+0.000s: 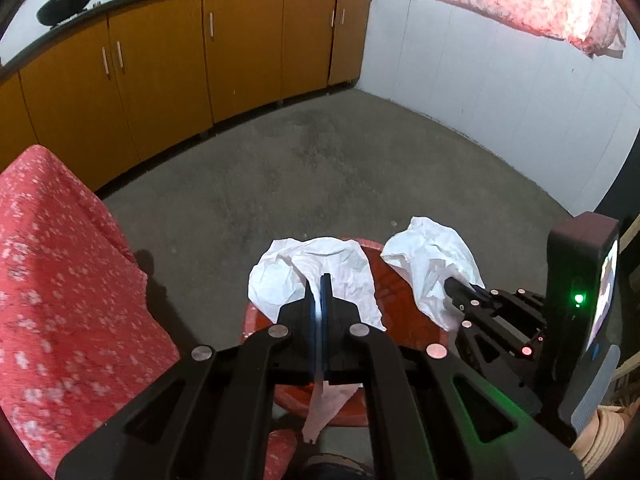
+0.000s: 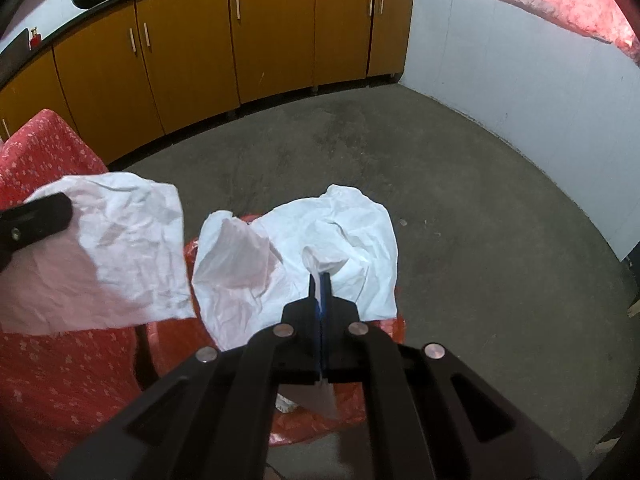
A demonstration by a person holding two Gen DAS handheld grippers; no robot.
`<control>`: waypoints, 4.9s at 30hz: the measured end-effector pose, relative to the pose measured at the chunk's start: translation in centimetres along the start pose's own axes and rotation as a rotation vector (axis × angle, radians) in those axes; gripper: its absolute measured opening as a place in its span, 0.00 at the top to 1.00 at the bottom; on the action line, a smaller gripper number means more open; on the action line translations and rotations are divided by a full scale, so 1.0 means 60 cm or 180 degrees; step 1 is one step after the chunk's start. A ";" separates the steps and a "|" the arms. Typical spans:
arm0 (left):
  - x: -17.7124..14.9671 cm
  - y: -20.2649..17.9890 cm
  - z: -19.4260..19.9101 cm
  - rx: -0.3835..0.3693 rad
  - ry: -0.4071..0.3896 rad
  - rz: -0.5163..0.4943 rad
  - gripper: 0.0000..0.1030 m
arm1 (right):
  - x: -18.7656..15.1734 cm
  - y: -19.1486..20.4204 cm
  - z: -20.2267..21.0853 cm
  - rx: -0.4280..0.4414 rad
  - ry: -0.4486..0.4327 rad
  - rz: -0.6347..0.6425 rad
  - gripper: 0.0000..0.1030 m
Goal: Collect trash
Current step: 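Carry both white items to the red bin and open both grippers over it, then grasp the bubble wrap with the left gripper while the right gripper grasps a clear bag, then carry the bubble wrap and clear bag to the bin and release them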
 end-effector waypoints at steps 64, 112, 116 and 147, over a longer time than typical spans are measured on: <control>-0.130 0.620 0.477 0.2073 -0.1052 0.1693 0.39 | 0.181 0.477 0.307 0.1580 -0.1041 0.1103 0.65; -0.225 0.756 0.520 0.1732 -0.0711 0.1681 0.93 | 0.303 0.854 0.193 0.1726 -0.0656 0.1659 0.37; -0.224 0.754 0.520 0.1726 -0.0738 0.1694 0.93 | 0.298 0.857 0.169 0.1796 -0.0444 0.1644 0.88; -0.096 0.532 0.500 0.1269 -0.1132 0.1085 0.93 | 0.229 0.466 0.334 0.1103 -0.1280 0.1093 0.94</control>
Point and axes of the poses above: each gripper's, at about its wrist camera, not at the fingertips, and z roughly against the way its jaws point, y to its left, x to its top, the point moved 3 cm from there along -z, roughly the way its jaws point, and after that the axes turned 7 degrees about z, right-handed, at the moved point
